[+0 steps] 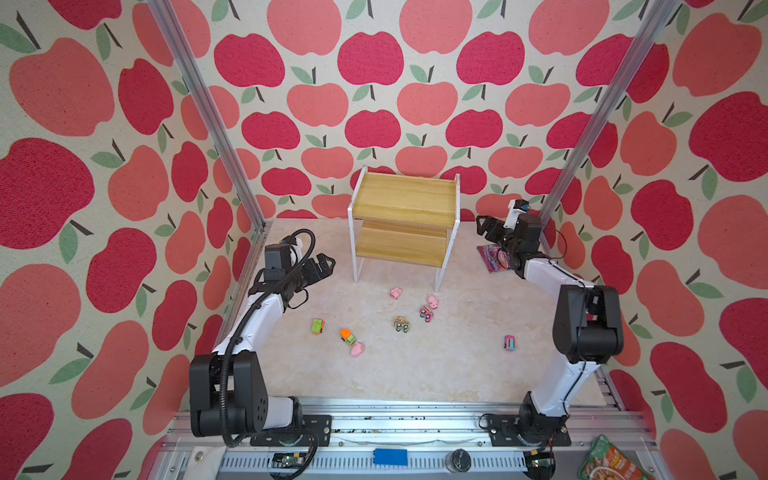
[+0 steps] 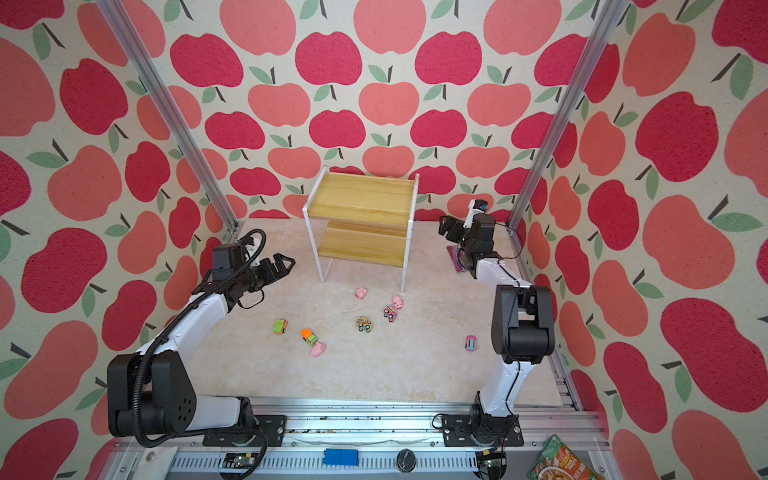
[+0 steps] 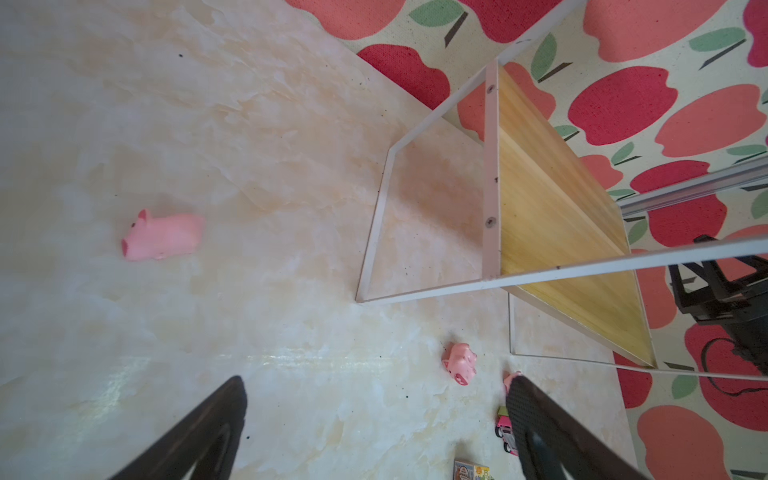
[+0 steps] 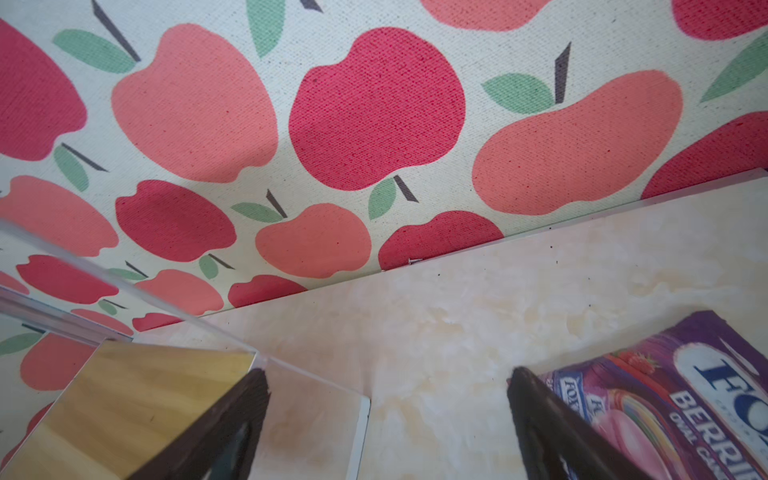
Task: Place and organize the plastic toys onto the shelf
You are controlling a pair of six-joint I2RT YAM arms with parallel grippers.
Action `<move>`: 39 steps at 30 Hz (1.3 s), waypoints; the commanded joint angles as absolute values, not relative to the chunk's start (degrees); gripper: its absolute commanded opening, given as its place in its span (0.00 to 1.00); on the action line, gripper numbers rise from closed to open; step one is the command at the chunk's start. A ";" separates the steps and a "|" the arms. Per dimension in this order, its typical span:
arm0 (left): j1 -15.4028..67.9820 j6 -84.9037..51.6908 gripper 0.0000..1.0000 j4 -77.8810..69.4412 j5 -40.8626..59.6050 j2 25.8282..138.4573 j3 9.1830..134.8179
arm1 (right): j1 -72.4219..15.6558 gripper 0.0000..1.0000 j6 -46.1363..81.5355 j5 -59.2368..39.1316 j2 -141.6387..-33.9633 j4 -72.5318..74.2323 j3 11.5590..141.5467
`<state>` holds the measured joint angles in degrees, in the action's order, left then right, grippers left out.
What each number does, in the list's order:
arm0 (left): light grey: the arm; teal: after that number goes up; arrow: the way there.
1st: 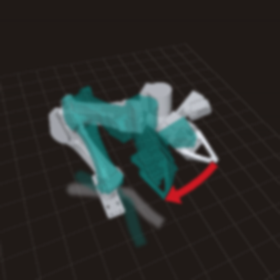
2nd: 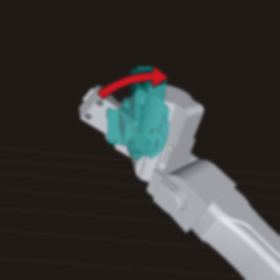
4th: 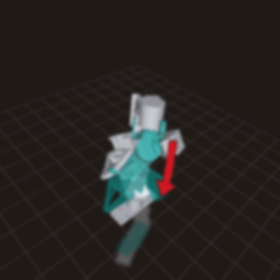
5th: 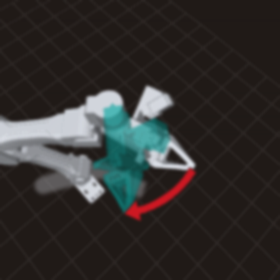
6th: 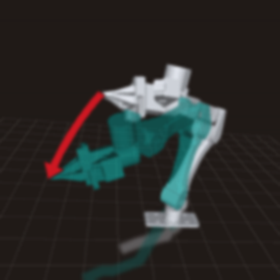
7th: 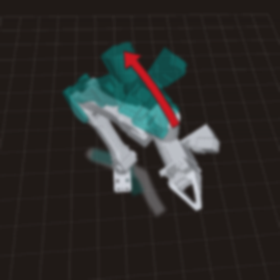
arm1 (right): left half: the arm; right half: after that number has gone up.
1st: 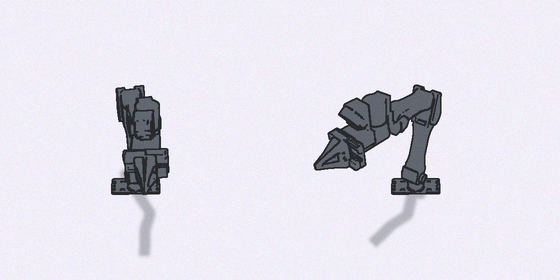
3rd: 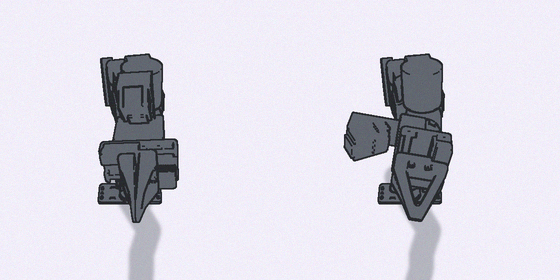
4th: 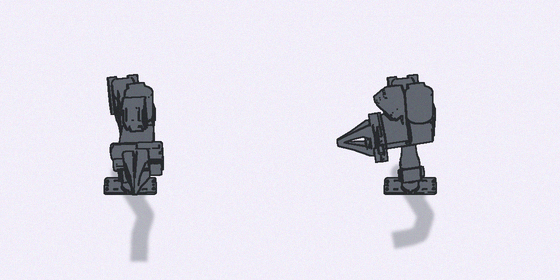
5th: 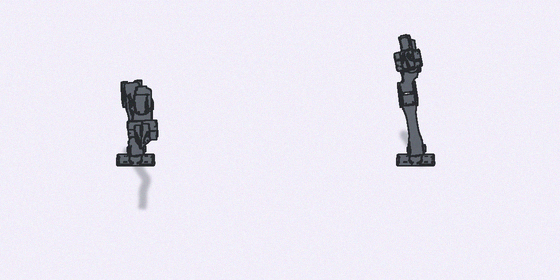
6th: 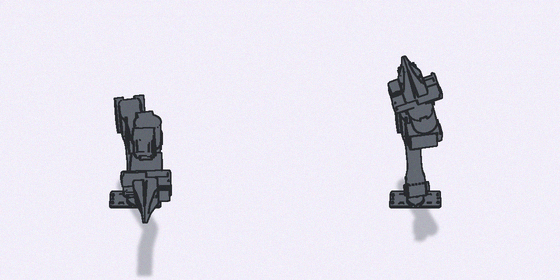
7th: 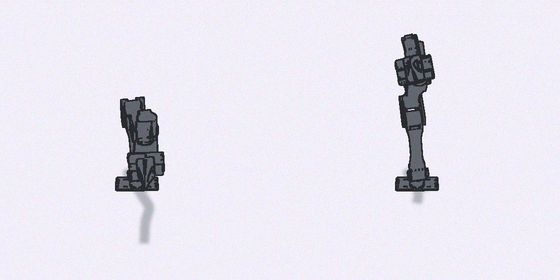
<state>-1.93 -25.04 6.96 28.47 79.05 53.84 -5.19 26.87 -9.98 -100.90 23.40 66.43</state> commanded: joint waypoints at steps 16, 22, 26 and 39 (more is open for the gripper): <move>-1.59 -29.18 1.00 3.60 32.88 79.27 54.65 | -13.94 0.94 14.87 -8.33 -74.02 24.37 36.48; -1.49 -29.02 0.99 4.13 32.26 79.76 55.43 | -19.57 0.94 9.46 -8.61 -72.38 23.12 35.69; -1.49 -28.23 1.00 5.49 31.19 79.07 55.79 | -23.05 0.94 7.74 -9.05 -72.94 23.27 35.57; -1.49 -22.76 1.00 15.11 28.03 79.80 58.88 | -27.94 0.94 4.24 -7.95 -80.68 25.59 39.90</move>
